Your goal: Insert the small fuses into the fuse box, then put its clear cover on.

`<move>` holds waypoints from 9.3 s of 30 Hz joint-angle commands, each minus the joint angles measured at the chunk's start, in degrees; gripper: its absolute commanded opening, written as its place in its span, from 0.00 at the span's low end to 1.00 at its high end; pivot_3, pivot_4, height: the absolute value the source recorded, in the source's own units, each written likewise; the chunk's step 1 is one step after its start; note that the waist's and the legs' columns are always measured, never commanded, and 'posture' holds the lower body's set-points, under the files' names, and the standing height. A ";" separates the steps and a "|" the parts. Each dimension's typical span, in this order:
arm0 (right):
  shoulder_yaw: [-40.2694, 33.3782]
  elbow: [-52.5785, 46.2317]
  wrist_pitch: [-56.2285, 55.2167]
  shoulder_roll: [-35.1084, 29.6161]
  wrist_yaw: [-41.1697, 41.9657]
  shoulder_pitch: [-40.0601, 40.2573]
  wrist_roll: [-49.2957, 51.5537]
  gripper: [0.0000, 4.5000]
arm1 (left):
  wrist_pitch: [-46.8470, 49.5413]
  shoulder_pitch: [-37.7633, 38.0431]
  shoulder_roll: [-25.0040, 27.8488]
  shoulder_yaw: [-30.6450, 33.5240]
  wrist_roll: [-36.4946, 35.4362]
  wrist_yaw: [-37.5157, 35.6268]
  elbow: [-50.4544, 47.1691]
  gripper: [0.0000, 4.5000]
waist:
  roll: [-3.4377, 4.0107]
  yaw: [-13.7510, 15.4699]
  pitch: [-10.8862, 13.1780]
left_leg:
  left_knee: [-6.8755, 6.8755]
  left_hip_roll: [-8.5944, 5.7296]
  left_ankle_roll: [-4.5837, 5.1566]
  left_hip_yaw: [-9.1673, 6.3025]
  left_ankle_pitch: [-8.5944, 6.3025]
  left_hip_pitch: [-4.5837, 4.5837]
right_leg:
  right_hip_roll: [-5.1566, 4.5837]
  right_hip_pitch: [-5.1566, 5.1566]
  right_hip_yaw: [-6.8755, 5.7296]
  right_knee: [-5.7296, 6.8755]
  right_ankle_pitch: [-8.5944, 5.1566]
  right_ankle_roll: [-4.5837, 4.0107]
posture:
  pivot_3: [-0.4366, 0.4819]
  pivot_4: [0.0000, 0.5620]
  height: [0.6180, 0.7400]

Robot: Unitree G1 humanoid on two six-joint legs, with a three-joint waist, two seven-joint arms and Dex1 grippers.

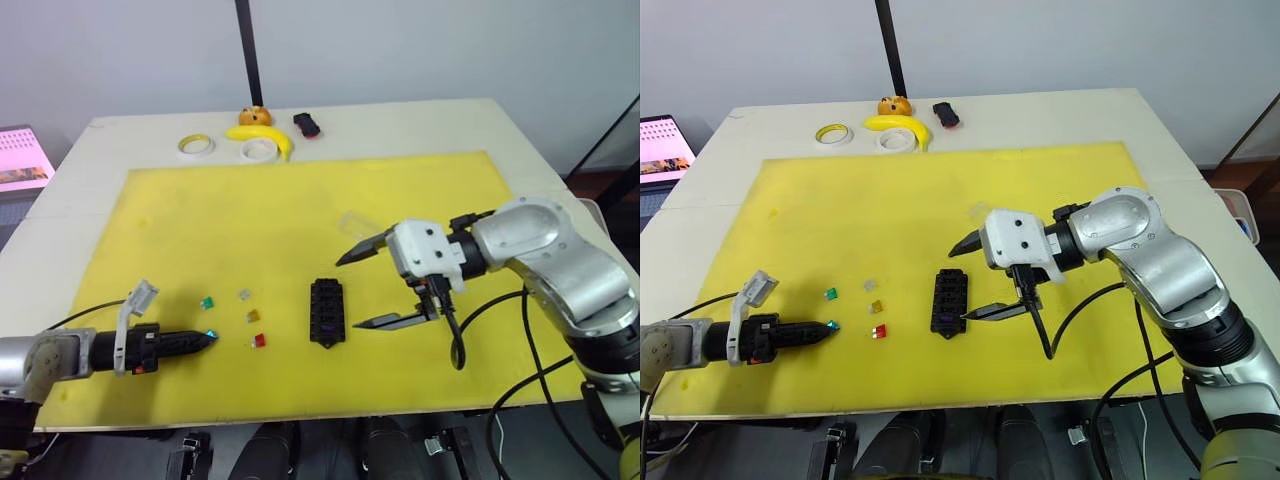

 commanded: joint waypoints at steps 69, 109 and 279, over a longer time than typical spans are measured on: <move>-4.48 4.62 40.64 20.95 -23.73 -13.50 20.33 0.23 | -10.80 -27.87 -3.15 -5.73 -0.98 1.13 -21.65 0.00 | -0.12 0.11 0.00 | 0.06 -0.02 -0.11 -0.01 0.10 -0.07 | 0.13 -0.10 -0.02 0.12 0.18 0.02 | 0.48 0.27 1.00; -1.01 6.21 34.29 15.14 -19.83 -13.48 18.72 0.29 | -11.71 -25.23 -3.02 -6.13 -1.40 1.88 -24.08 0.00 | -0.12 0.15 0.00 | 0.06 -0.01 -0.11 0.00 0.10 -0.07 | 0.13 -0.11 -0.01 0.11 0.19 0.02 | 0.48 0.27 1.00; 35.77 0.53 34.88 5.12 -7.15 -27.02 -8.67 0.00 | -32.34 -13.49 -3.30 -18.76 25.41 5.14 -31.90 0.98 | -0.14 0.15 0.00 | 0.06 0.00 -0.10 0.03 0.09 -0.10 | 0.26 -0.17 -0.01 0.12 0.19 0.02 | 0.48 0.27 1.00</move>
